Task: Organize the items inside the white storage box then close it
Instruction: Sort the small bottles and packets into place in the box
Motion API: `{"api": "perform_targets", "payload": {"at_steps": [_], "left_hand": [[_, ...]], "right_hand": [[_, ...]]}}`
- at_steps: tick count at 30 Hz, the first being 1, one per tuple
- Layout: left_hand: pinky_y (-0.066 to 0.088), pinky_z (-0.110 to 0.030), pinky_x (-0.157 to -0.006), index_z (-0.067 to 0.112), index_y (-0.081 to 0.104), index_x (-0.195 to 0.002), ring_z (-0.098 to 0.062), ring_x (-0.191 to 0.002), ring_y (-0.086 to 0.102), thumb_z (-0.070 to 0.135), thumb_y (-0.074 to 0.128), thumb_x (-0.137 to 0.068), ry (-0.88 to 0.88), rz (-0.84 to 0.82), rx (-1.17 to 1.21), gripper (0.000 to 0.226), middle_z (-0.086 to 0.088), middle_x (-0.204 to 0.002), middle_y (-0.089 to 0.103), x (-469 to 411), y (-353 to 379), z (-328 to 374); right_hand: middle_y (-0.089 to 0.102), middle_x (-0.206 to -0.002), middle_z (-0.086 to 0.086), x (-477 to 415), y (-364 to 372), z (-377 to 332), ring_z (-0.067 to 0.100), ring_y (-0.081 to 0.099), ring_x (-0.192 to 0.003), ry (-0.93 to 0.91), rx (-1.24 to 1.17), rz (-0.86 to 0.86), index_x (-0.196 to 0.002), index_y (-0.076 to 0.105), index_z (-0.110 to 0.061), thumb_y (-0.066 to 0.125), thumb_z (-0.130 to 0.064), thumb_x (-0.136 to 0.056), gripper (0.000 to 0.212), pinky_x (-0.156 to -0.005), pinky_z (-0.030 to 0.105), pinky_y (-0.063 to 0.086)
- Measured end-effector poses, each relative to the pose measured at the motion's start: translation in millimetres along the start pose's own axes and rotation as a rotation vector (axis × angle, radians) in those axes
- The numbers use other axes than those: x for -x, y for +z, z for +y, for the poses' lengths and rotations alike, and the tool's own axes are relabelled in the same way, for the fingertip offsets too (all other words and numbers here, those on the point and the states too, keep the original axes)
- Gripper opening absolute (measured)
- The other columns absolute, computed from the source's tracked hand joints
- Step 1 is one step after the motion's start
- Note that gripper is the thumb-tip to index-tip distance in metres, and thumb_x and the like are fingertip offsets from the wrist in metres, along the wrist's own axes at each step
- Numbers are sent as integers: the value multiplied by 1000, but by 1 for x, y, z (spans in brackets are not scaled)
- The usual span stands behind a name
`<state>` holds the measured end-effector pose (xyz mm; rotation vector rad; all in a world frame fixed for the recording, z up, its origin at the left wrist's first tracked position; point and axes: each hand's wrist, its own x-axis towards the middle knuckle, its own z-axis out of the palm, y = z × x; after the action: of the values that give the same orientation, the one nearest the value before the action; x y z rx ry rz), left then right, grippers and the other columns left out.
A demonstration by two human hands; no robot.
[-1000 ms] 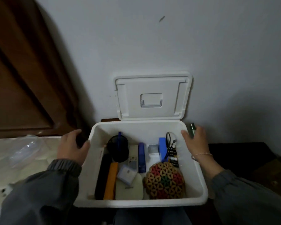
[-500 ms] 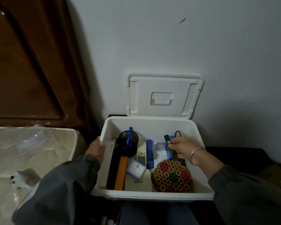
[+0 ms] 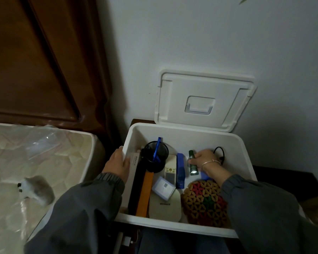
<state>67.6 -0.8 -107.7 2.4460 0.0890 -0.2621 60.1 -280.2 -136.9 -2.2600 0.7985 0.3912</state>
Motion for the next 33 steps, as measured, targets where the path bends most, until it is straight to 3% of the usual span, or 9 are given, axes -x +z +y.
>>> {"api": "perform_targets", "payload": {"at_steps": [4, 8, 11, 15, 19, 23, 27, 30, 33], "left_hand": [[43, -40, -94, 15, 30, -143, -31, -116, 53, 31, 37, -99, -10, 4, -83, 48, -12, -141, 42, -4, 1, -1], [42, -39, -94, 14, 30, -143, -31, -117, 52, 32, 37, -98, 5, 1, -81, 49, -11, -142, 40, -6, 2, -4], [43, -39, -93, 13, 32, -142, -31, -114, 53, 32, 37, -98, 16, 6, -74, 48, -10, -141, 39, -4, 3, -4], [42, -39, -95, 12, 33, -141, -32, -116, 52, 30, 38, -98, 21, 7, -62, 46, -11, -142, 38, -4, 2, -3], [42, -39, -94, 12, 32, -142, -32, -115, 52, 30, 37, -99, 21, -3, -61, 47, -11, -142, 38, -3, 1, -2], [42, -40, -96, 11, 33, -141, -33, -117, 51, 30, 37, -99, 21, -9, -57, 47, -11, -143, 36, -3, 0, -2], [39, -39, -98, 11, 33, -142, -33, -120, 49, 30, 38, -99, 21, -10, -53, 48, -12, -144, 36, -2, 0, -3], [39, -39, -100, 11, 32, -143, -33, -121, 48, 30, 38, -99, 13, -12, -50, 48, -12, -145, 36, -2, 0, -3], [39, -39, -100, 11, 31, -143, -33, -121, 49, 31, 38, -99, 14, -21, -41, 49, -12, -145, 35, -2, -1, -3]], "right_hand": [[55, -74, 9, -7, 7, -1, 22, 57, -79, 3, 91, 32, -62, 46, -9, 70, -20, -81, 33, -63, 25, 45], [60, -94, 13, -22, 21, -2, 18, 51, -83, 71, 90, 1, -86, 48, 11, 71, -24, -82, 43, -48, 22, 35], [64, -106, 17, -27, 29, 1, 19, 54, -84, 86, 96, 20, -104, 45, 17, 71, -21, -82, 51, -60, 25, 48], [65, -114, 18, -28, 31, 8, 28, 62, -102, 5, 97, 67, -121, 54, 10, 70, -13, -82, 48, -82, 29, 49], [67, -107, 19, -24, 23, 14, 30, 63, -99, -99, 76, 104, -99, 67, 5, 63, 1, -81, 19, -82, 27, 50], [71, -93, 9, 3, 17, 11, 22, 65, -89, -294, 104, 38, -87, 69, -8, 70, -12, -79, 8, -78, 27, 52], [69, -92, 4, 45, 36, 11, 17, 64, -85, -499, 338, -199, -93, 65, -12, 71, -33, -79, 26, -74, 33, 54], [61, -104, 4, 58, 59, 8, 19, 59, -89, -616, 624, -177, -105, 55, -16, 65, -50, -77, 45, -66, 27, 47], [56, -118, 8, 62, 80, 4, 26, 59, -101, -678, 774, -132, -120, 48, -15, 65, -49, -77, 58, -76, 33, 50]]}}
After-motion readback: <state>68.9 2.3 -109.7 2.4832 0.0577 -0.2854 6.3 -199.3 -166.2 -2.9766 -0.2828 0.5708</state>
